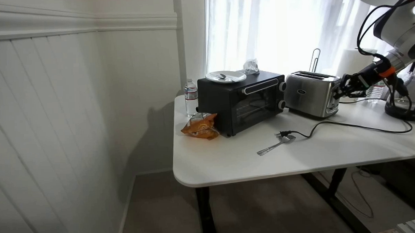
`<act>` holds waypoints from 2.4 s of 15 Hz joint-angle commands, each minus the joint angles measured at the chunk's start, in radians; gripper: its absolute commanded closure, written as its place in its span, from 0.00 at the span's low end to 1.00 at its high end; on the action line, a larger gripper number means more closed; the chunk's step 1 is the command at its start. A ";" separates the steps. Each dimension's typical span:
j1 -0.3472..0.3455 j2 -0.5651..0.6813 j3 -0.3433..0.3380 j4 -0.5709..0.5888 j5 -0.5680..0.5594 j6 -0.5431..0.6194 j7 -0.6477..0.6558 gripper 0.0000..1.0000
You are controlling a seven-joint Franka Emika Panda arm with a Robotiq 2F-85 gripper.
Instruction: Press a button on the toaster.
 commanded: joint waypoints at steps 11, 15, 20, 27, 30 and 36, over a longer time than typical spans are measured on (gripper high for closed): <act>0.002 0.014 0.017 0.016 0.075 0.037 -0.002 0.98; 0.000 0.010 0.021 0.016 0.107 0.034 -0.012 0.98; 0.016 0.015 0.030 0.020 0.142 0.057 -0.025 0.98; 0.026 0.009 0.027 0.009 0.103 0.085 0.003 0.98; 0.024 -0.009 0.016 -0.005 0.053 0.077 0.039 0.97; 0.012 -0.059 -0.005 -0.031 -0.068 0.042 0.144 0.97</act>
